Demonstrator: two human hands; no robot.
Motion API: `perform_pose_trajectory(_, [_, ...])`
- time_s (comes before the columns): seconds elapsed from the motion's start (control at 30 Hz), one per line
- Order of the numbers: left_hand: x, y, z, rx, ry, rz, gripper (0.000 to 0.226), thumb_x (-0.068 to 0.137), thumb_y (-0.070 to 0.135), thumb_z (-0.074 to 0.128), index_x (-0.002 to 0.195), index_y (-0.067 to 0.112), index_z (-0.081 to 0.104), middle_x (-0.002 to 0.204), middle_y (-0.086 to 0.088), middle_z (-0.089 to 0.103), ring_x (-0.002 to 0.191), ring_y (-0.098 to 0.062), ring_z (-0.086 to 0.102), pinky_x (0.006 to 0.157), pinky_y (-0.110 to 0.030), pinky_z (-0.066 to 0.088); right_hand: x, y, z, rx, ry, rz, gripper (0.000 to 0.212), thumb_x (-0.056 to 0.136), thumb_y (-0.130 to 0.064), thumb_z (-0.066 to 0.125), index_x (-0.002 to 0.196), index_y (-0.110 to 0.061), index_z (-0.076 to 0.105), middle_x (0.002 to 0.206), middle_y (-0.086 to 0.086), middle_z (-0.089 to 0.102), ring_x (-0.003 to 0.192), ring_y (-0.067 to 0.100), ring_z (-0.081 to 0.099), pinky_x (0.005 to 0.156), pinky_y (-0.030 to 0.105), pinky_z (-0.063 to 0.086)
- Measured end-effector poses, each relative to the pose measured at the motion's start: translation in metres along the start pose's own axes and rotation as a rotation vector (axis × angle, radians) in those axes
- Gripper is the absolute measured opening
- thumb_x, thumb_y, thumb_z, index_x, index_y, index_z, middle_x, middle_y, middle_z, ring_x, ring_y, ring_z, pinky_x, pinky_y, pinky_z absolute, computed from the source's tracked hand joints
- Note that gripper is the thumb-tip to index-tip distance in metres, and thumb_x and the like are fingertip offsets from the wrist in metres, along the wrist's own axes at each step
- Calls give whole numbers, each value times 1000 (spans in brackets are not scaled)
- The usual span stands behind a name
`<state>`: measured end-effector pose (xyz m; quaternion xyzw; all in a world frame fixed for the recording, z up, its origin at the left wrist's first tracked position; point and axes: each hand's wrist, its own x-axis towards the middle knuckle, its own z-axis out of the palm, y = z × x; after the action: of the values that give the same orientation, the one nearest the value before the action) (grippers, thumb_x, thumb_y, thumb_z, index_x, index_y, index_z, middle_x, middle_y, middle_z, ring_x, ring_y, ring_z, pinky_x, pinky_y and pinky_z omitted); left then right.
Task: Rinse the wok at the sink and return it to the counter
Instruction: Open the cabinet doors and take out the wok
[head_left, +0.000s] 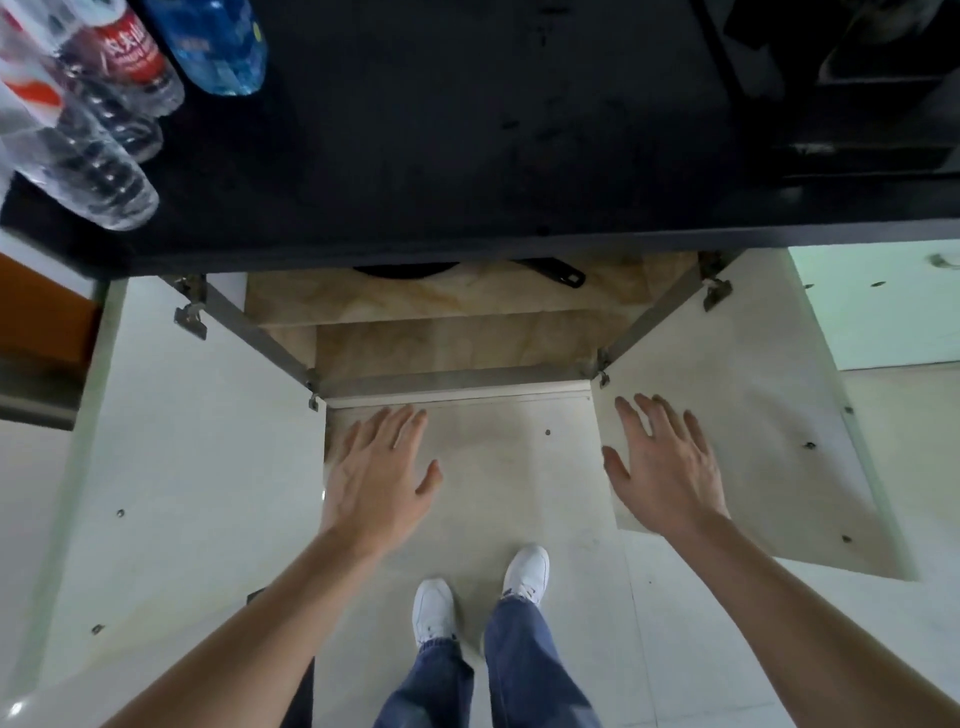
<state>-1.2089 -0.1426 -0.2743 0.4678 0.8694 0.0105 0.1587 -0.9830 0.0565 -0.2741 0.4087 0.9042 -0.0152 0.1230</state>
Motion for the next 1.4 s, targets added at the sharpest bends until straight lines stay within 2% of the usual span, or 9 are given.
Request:
perform_pose_trajectory(0.13, [55, 29, 22, 8, 30, 66, 61, 94, 51, 45, 147, 20, 40, 149, -1, 48, 136, -22, 45, 115, -43, 36, 45, 9, 21, 48, 67, -29, 61, 92, -44, 53, 144, -14, 40, 146, 12, 48, 138, 31, 43, 117, 50, 31])
perform_pose_trajectory(0.27, [112, 49, 39, 79, 64, 100, 64, 95, 52, 42, 150, 19, 36, 152, -1, 44, 137, -22, 43, 115, -45, 33, 95, 19, 39, 102, 165, -63, 56, 92, -44, 46, 136, -10, 46, 132, 16, 57, 125, 34, 54, 112, 49, 39])
perform_pose_trajectory(0.57, [232, 65, 68, 134, 181, 181, 73, 91, 53, 41, 154, 22, 25, 161, -6, 29, 146, -28, 31, 117, -52, 29, 206, 6, 61, 219, 390, -218, 57, 95, -39, 54, 142, -9, 44, 127, 18, 59, 111, 35, 61, 92, 46, 55])
perform_pose_trajectory(0.87, [267, 68, 88, 61, 170, 207, 78, 91, 55, 40, 157, 27, 9, 165, -1, 15, 151, -23, 18, 122, -50, 18, 267, -22, 70, 202, 346, -160, 56, 104, -39, 38, 148, -5, 36, 129, 22, 58, 105, 32, 65, 81, 37, 55])
perform_pose_trajectory(0.97, [265, 61, 91, 48, 173, 210, 75, 94, 54, 36, 157, 27, 8, 166, -2, 13, 152, -23, 15, 123, -49, 16, 269, -27, 67, 315, 322, -118, 45, 104, -33, 43, 140, -6, 47, 124, 20, 61, 104, 33, 64, 76, 31, 49])
perform_pose_trajectory(1.1, [253, 66, 93, -317, 154, 38, 68, 100, 52, 32, 157, 19, 15, 166, -3, 17, 152, -20, 16, 124, -39, 17, 246, -41, 76, 467, 268, -101, 37, 102, -34, 47, 128, -9, 55, 114, 14, 64, 90, 29, 69, 65, 24, 43])
perform_pose_trajectory(1.23, [248, 79, 99, -876, 41, -219, 72, 94, 63, 37, 151, 20, 36, 155, -7, 42, 142, -25, 39, 117, -35, 31, 211, -69, 93, 587, 361, -86, 31, 100, -29, 54, 116, -4, 62, 93, 15, 66, 69, 29, 66, 58, 27, 45])
perform_pose_trajectory(1.33, [248, 84, 105, -1188, 9, -362, 43, 96, 54, 45, 115, 21, 64, 115, -4, 70, 115, -25, 62, 99, -37, 48, 183, -86, 99, 707, 358, -12, 29, 97, -26, 57, 115, -4, 63, 91, 14, 67, 68, 30, 64, 60, 38, 56])
perform_pose_trajectory(1.4, [245, 84, 107, -1408, 5, -485, 30, 97, 45, 53, 89, 19, 64, 92, -1, 69, 97, -23, 66, 88, -36, 51, 162, -93, 104, 745, 348, 42, 25, 94, -23, 62, 111, -5, 64, 87, 12, 63, 61, 26, 56, 55, 35, 50])
